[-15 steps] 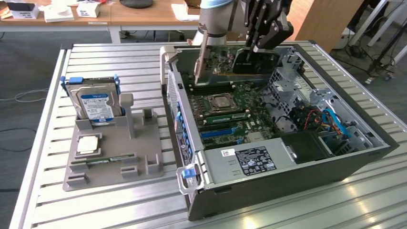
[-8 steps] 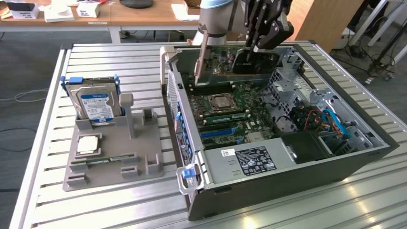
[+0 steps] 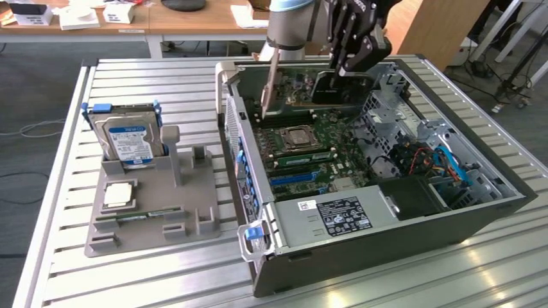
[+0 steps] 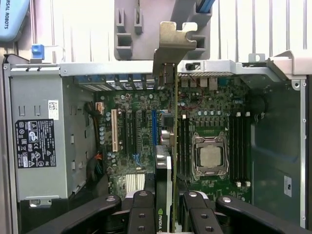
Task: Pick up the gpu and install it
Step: 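Insert the gpu into the slot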
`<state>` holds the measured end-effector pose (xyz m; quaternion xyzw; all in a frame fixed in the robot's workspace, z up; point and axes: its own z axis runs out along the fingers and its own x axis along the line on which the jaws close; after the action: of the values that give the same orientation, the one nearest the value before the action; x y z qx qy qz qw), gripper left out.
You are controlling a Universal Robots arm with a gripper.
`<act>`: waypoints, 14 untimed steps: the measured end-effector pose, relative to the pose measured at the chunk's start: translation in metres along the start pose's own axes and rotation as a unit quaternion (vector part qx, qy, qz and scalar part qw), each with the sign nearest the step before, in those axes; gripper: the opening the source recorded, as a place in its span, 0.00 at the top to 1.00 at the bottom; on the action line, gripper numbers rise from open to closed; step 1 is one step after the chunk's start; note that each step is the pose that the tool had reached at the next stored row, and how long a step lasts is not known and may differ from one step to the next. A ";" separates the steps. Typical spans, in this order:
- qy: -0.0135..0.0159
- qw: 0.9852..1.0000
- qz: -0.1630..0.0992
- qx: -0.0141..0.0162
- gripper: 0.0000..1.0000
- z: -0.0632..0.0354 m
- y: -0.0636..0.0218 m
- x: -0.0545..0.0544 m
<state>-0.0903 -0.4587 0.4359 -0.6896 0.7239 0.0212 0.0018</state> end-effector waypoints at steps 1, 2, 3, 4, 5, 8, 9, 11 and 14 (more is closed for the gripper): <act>0.000 1.000 0.000 0.000 0.73 0.0011 0.0000 0.000; 0.000 1.000 0.000 0.000 0.73 0.0023 -0.0001 0.000; 0.000 1.000 0.000 0.001 0.73 0.0031 -0.0001 0.000; 0.000 1.000 0.000 0.001 0.73 0.0031 -0.0001 0.000; 0.000 1.000 0.000 0.001 0.73 0.0032 -0.0001 0.000; 0.000 1.000 0.000 0.001 0.73 0.0037 -0.0001 0.000; 0.000 1.000 0.000 0.001 0.73 0.0051 -0.0001 0.000; 0.000 1.000 0.000 0.002 0.73 0.0083 -0.0002 0.000; 0.000 1.000 0.000 0.004 0.73 0.0136 -0.0004 0.000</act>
<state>-0.0903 -0.4585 0.4222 -0.6897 0.7238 0.0187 0.0044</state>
